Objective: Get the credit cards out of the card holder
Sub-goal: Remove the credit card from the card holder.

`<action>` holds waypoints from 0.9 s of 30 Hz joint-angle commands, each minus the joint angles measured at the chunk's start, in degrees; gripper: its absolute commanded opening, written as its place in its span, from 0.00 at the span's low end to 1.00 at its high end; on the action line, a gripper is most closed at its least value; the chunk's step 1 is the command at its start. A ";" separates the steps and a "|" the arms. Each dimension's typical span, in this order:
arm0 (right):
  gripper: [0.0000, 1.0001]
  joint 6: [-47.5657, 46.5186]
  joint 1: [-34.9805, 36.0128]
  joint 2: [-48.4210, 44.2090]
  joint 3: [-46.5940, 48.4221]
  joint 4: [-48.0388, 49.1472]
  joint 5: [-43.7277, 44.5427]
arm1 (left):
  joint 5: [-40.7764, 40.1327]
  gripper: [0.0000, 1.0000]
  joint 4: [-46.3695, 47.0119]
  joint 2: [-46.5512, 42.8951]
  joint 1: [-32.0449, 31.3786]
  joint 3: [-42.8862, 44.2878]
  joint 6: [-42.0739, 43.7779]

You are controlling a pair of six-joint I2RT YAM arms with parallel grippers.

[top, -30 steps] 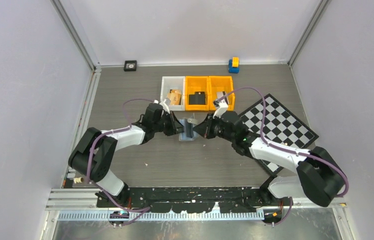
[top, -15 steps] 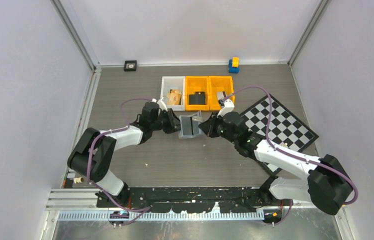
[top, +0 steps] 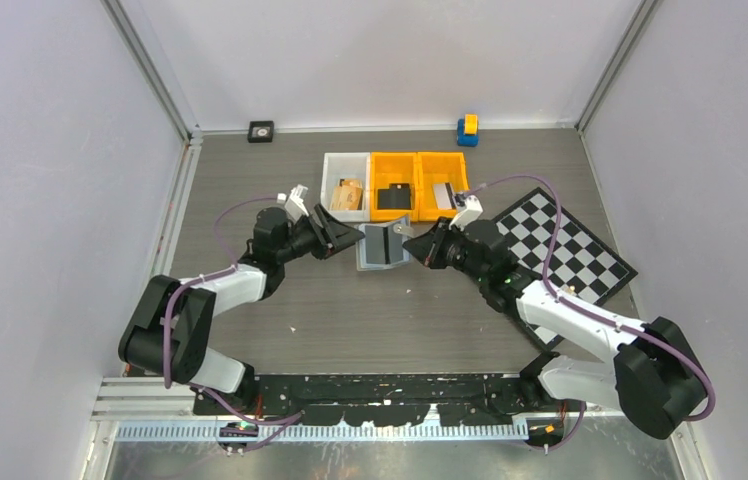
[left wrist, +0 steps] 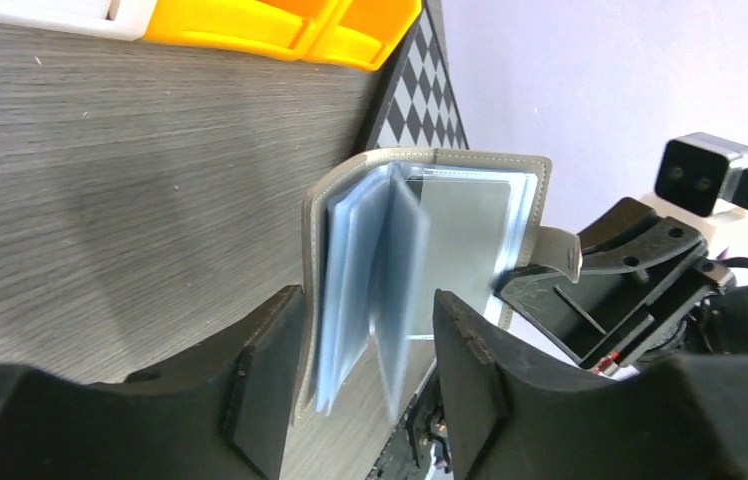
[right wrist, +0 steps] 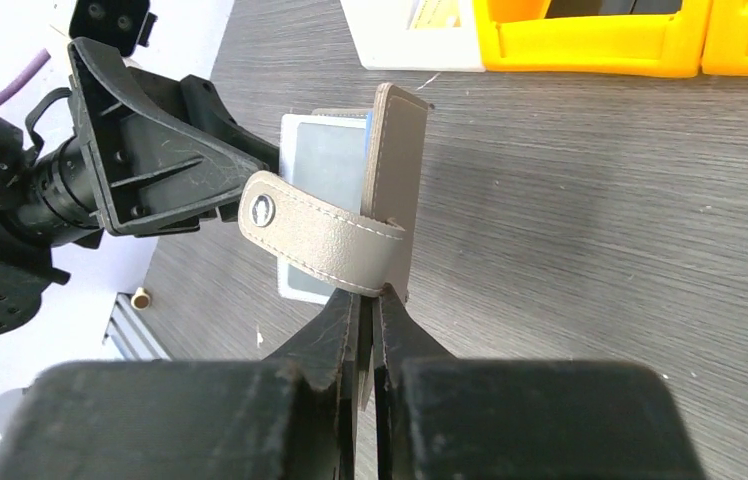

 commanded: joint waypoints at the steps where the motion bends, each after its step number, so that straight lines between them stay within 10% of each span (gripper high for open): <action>1: 0.00 3.05 -1.10 -0.10 -0.31 7.93 -4.62 | 3.25 0.55 8.70 0.44 0.46 -0.53 -3.22; 8: 0.00 10.78 -6.35 2.63 -3.26 18.27 -13.49 | 3.35 0.71 11.46 1.80 0.90 -1.25 -4.53; 22: 0.02 10.27 -7.80 1.39 -3.67 15.53 -11.69 | 4.76 0.05 8.32 4.66 0.85 1.11 -3.66; 27: 0.34 6.71 -7.94 -0.43 -1.19 2.28 -1.83 | 4.16 0.00 7.02 3.69 0.89 0.90 -2.85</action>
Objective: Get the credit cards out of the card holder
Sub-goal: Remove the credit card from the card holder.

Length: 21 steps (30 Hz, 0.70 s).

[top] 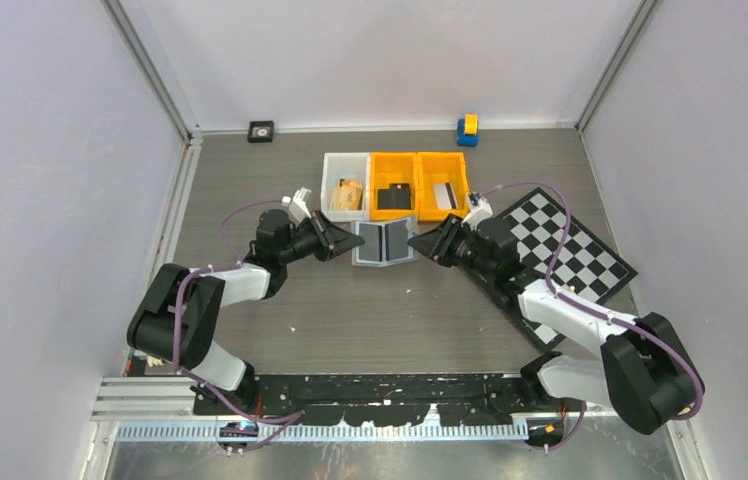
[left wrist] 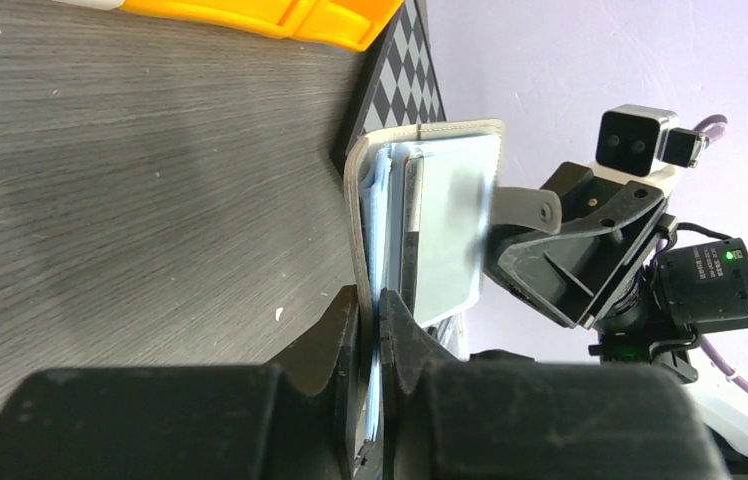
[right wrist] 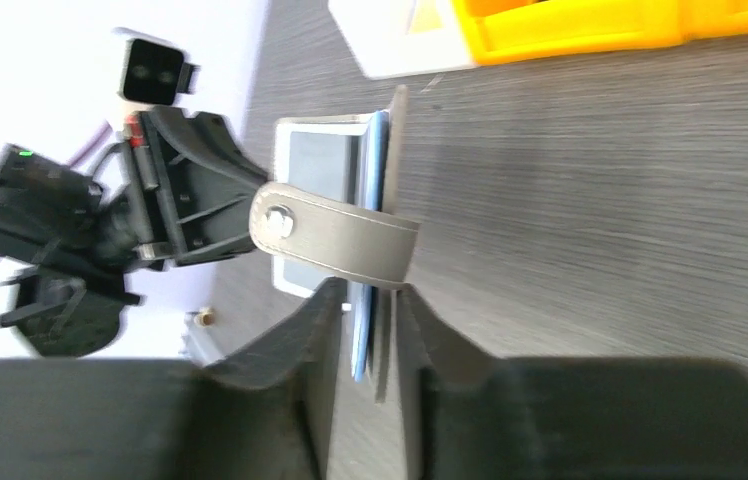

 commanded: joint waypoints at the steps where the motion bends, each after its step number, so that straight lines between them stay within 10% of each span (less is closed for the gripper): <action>1: 0.41 -3.12 -0.56 -3.89 2.73 -8.68 9.69 | 0.02 0.00 -0.41 -1.10 0.31 1.59 1.47; 11: 0.55 -6.54 -0.45 -13.55 1.59 -13.01 14.65 | -3.37 0.00 -6.65 -5.48 0.31 1.29 4.99; 21: 0.40 -4.29 1.73 -0.36 4.75 1.03 -7.04 | -2.25 0.00 -5.35 -4.08 -1.15 1.96 4.41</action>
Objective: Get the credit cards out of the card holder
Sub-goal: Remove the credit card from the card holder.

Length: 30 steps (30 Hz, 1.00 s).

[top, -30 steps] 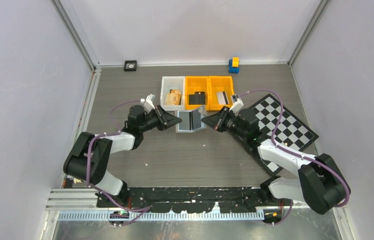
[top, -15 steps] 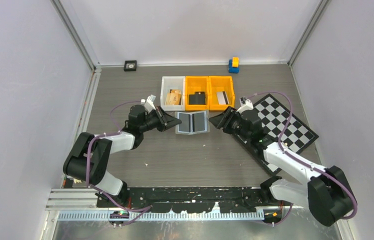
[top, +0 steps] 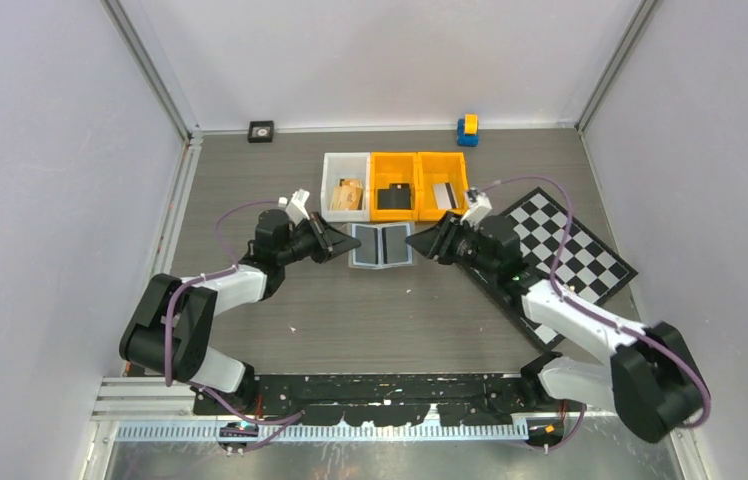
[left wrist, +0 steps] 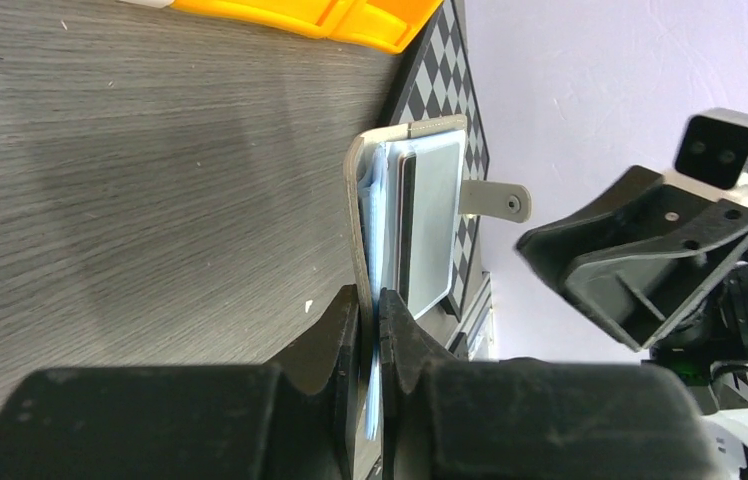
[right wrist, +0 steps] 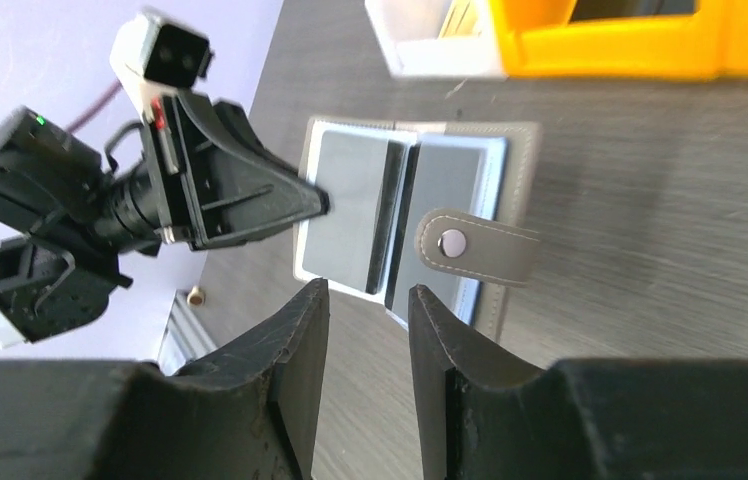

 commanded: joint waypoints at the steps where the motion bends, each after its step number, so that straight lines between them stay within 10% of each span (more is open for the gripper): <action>1: 0.39 1.50 1.23 7.63 4.21 6.72 -10.00 | 1.45 0.00 3.14 -0.10 -1.06 2.02 -0.10; 30: 0.35 4.32 0.18 16.58 6.18 6.92 -10.41 | 5.92 0.00 18.16 0.97 -2.51 -0.49 -9.56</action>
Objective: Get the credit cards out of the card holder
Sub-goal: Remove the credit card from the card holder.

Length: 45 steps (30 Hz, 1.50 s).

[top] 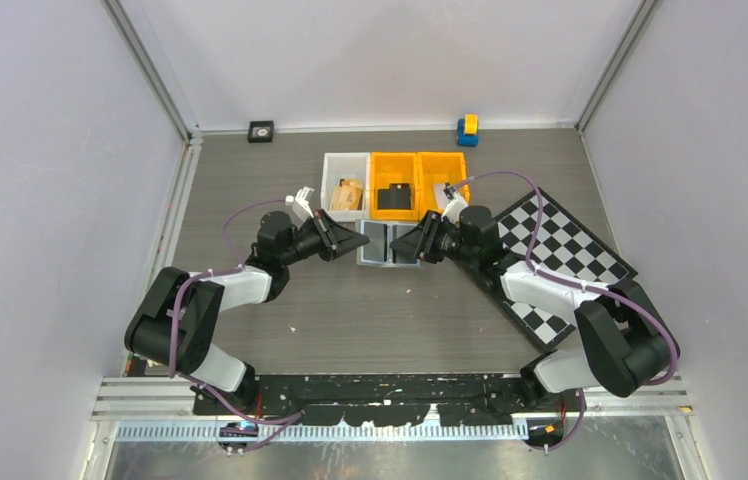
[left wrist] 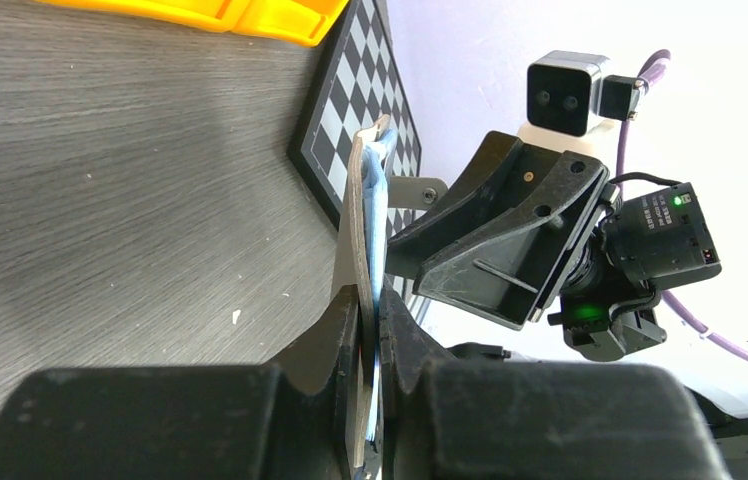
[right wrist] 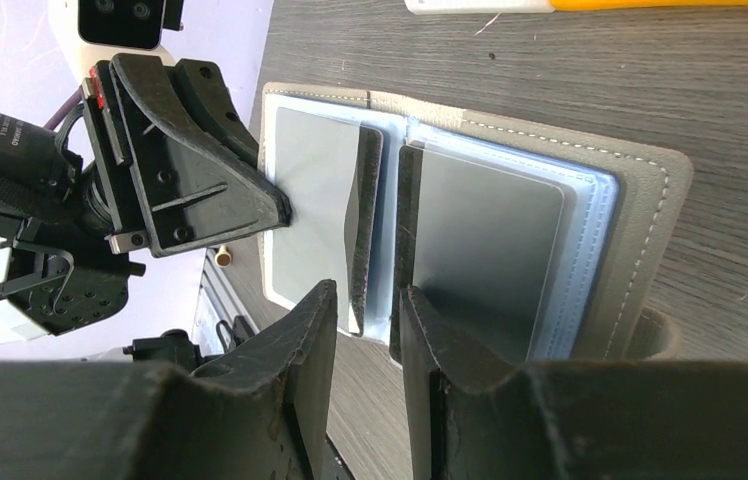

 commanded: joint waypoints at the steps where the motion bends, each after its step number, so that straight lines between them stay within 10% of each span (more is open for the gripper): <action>1: 0.35 0.82 -0.51 0.28 0.77 2.56 -0.06 | 2.94 0.00 6.60 -1.38 -0.45 0.25 -1.93; 32: 0.31 8.76 -1.55 7.75 0.84 13.56 -8.76 | 5.68 0.00 13.92 3.76 -1.51 1.35 -5.87; 45: 0.01 15.39 -3.42 6.62 -2.73 26.76 -12.34 | 5.24 0.09 14.09 4.53 -0.82 0.90 -5.20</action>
